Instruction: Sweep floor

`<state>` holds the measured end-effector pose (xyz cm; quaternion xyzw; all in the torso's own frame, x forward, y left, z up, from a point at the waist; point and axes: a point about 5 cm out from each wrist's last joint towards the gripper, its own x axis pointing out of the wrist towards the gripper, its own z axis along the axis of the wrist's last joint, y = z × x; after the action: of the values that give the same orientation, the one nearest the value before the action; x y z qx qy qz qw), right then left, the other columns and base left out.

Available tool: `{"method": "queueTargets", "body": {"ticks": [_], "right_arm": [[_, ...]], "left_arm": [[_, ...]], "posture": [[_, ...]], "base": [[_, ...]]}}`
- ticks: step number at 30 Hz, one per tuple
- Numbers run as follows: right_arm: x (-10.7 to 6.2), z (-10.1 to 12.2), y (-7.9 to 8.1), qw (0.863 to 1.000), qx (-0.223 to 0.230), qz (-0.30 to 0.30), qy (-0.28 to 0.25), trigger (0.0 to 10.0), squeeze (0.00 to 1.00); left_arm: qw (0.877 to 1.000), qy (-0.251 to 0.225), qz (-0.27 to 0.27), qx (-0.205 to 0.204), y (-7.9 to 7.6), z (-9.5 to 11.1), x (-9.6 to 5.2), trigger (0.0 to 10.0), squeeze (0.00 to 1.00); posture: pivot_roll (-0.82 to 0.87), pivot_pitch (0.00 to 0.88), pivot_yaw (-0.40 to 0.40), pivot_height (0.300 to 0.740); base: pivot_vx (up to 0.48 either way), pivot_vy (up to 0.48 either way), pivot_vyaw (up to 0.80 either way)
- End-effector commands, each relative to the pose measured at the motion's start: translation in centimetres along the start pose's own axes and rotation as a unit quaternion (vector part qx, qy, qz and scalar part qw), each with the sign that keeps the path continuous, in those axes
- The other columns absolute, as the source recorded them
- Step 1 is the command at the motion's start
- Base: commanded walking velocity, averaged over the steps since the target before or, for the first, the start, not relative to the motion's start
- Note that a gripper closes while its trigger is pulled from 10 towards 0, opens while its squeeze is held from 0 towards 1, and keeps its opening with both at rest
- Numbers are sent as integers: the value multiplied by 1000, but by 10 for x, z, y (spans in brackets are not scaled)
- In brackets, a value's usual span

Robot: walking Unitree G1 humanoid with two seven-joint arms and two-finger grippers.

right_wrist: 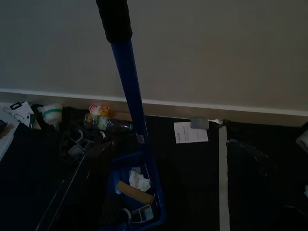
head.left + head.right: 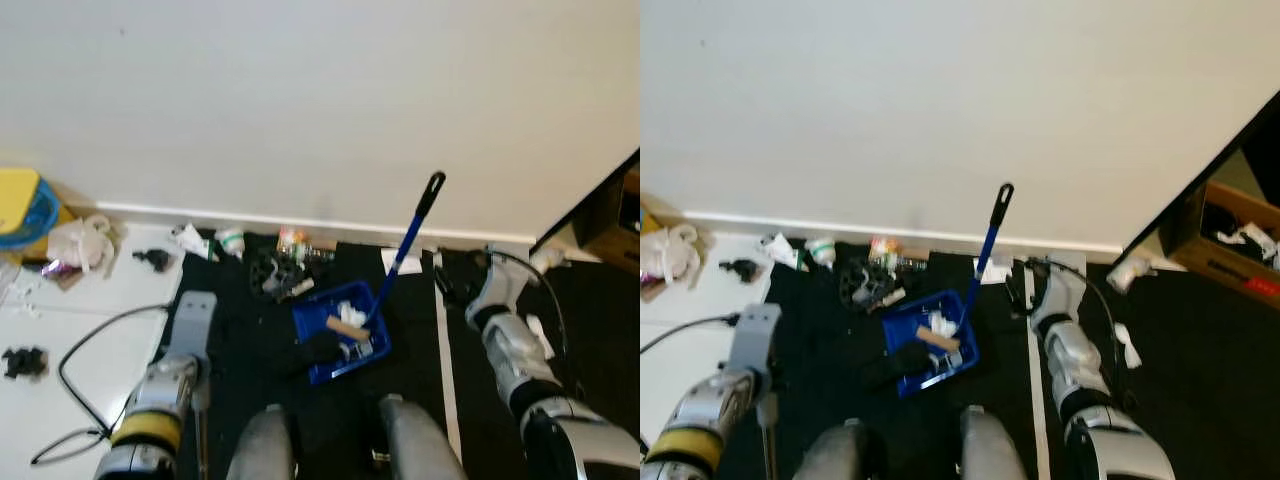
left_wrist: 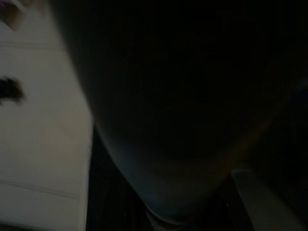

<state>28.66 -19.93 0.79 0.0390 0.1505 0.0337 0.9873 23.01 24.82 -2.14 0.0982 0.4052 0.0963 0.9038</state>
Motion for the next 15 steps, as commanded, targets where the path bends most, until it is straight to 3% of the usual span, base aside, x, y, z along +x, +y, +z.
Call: {"method": "queueTargets", "body": {"ticks": [1,3,7,13,15], "right_arm": [[-2,-6,0,1000,1,-1,15,10000,0],[-2,-7,0,1000,0,-2,17,10000,0],[-4,-9,0,1000,3,-7,19,10000,0],[-9,-18,-3,999,30,-23,28,10000,0],[-11,-21,-3,999,28,-19,32,10000,0]], "left_arm": [[999,-36,25,5,-2,4,1,10000,0],[996,-82,41,-1,-3,13,1,10000,0],[992,-106,64,10,-1,15,1,10000,0],[985,-148,86,-8,5,14,0,10000,0],[981,-175,78,-40,0,13,-1,10000,0]], "posture": [[72,93,-37,740],[70,94,-36,740],[66,92,-31,740],[59,89,-23,740],[58,90,-25,740]], "base": [[0,0,0],[0,0,0],[0,0,0],[0,0,0],[0,0,0]]}}
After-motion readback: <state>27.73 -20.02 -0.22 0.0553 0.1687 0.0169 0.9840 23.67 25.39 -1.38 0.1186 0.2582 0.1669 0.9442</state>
